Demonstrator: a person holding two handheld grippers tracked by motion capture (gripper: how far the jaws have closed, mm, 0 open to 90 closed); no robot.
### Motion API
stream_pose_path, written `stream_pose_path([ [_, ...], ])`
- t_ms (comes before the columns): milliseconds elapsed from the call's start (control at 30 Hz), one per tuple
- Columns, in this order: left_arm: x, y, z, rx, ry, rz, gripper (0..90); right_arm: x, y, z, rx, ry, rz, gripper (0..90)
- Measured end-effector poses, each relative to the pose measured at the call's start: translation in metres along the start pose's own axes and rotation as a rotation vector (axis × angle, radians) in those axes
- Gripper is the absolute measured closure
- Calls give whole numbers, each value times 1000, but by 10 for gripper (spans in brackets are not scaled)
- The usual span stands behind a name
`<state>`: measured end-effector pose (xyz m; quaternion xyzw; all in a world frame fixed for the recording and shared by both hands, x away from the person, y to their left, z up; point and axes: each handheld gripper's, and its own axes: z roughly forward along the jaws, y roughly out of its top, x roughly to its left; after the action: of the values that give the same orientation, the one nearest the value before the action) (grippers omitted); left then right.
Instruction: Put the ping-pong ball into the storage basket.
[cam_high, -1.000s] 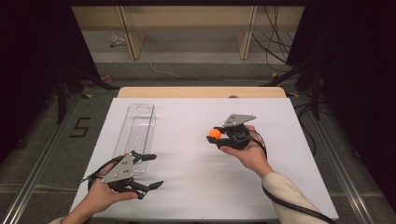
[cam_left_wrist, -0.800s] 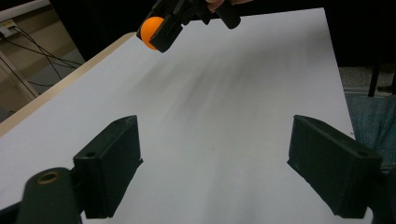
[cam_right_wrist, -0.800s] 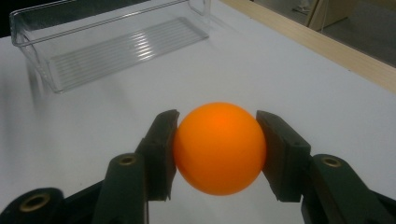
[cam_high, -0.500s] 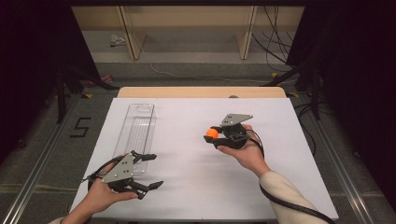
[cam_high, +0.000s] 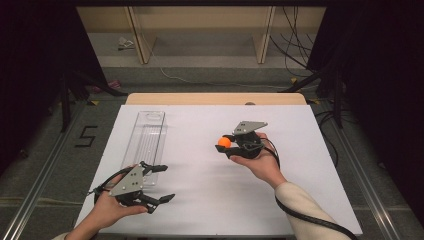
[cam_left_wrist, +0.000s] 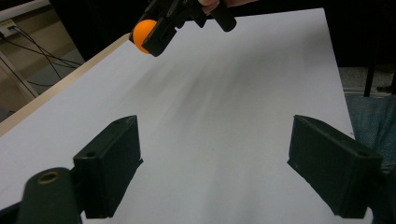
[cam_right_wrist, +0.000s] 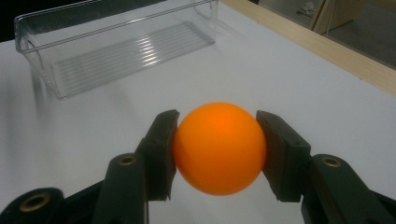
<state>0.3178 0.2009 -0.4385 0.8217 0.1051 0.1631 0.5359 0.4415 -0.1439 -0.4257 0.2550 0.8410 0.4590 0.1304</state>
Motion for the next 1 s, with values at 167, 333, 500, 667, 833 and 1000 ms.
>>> stream_pose_path([
  [167,0,0,0,0,1,0,166,0,1,2,0,3,-1,515],
  [333,0,0,0,0,1,0,166,1,2,3,-1,6,-1,515],
  [500,0,0,0,0,1,0,165,1,3,5,-1,7,-2,515],
  [667,0,0,0,0,1,0,166,2,5,6,-3,7,-4,515],
  [833,0,0,0,1,0,1,165,2,6,7,-4,8,-3,515],
  [1000,0,0,0,1,0,1,165,3,7,8,-7,11,-4,515],
])
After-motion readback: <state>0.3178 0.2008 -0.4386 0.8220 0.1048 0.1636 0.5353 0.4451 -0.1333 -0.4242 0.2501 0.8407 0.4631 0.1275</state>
